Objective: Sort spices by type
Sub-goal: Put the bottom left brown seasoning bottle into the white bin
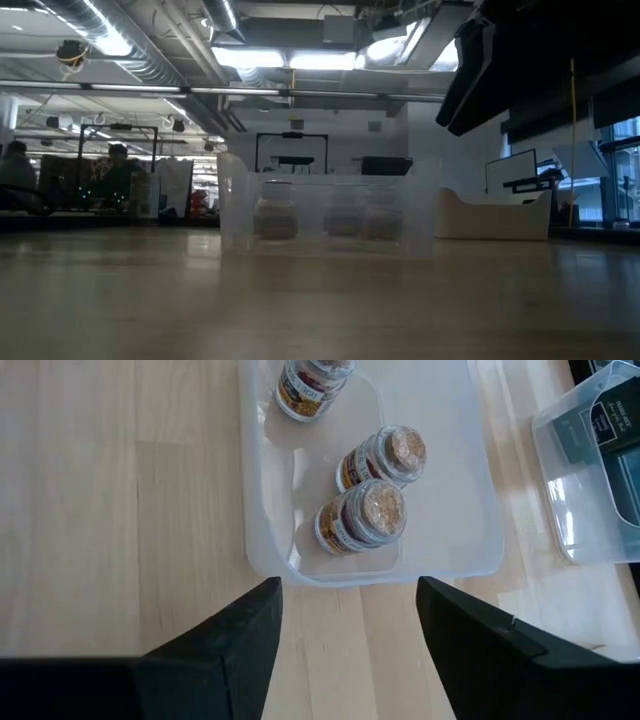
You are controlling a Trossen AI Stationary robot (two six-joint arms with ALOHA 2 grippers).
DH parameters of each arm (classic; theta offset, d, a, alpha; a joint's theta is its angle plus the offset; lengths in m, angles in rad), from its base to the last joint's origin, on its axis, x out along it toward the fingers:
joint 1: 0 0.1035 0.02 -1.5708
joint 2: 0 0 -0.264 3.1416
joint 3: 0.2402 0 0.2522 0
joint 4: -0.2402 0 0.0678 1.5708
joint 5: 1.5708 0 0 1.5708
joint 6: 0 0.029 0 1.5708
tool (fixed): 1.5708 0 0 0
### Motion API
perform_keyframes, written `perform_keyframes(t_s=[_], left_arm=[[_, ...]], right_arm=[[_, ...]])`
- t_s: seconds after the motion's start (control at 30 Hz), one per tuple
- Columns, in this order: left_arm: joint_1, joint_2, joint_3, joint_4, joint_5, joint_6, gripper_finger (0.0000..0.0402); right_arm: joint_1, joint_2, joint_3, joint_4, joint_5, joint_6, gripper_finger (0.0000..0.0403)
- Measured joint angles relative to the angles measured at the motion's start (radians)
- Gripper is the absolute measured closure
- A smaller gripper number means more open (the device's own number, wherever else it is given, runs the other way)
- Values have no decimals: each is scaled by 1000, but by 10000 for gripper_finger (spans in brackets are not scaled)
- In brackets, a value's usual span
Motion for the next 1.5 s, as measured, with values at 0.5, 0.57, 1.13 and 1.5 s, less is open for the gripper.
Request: perform_keyframes(t_s=[0.5,0.57,1.13,1.5], left_arm=[[270,-1,59,-13,-81,263,139],[316,-2,82,-27,-101,319,139],[705,-48,396,-17,-345,855,139],[943,-26,416,303,-348,1173,139]], right_arm=[[1,-70,0,-124,-41,24,171],[1,-90,1,-159,-33,24,171],[0,-262,-116,-254,53,94,171],[0,-441,-375,-116,100,194,171]])
